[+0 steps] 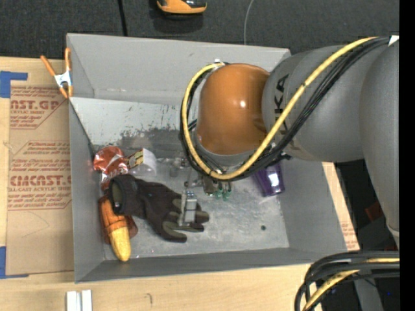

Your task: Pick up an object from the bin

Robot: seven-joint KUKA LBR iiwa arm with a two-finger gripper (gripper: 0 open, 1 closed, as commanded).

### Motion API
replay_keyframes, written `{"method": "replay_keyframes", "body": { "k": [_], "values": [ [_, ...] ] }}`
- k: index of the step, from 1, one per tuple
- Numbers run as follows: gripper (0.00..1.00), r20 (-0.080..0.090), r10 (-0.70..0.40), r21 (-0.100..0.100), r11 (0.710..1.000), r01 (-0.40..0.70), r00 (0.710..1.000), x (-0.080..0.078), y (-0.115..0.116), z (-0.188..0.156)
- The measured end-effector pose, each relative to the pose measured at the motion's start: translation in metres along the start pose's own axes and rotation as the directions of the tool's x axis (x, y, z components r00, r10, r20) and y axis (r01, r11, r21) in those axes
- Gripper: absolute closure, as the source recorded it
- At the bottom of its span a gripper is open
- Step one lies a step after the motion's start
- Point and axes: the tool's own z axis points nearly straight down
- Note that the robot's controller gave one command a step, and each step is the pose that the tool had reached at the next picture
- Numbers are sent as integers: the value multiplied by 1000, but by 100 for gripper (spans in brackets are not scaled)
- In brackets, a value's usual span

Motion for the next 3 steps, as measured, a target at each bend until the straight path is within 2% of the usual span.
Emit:
{"method": "replay_keyframes", "body": {
  "k": [2,3],
  "values": [
    [0,10,-2,-2,1000,2,1000,-2,-1,-3],
    [0,4,-61,2,998,61,998,-2,-3,48]
  ]
}}
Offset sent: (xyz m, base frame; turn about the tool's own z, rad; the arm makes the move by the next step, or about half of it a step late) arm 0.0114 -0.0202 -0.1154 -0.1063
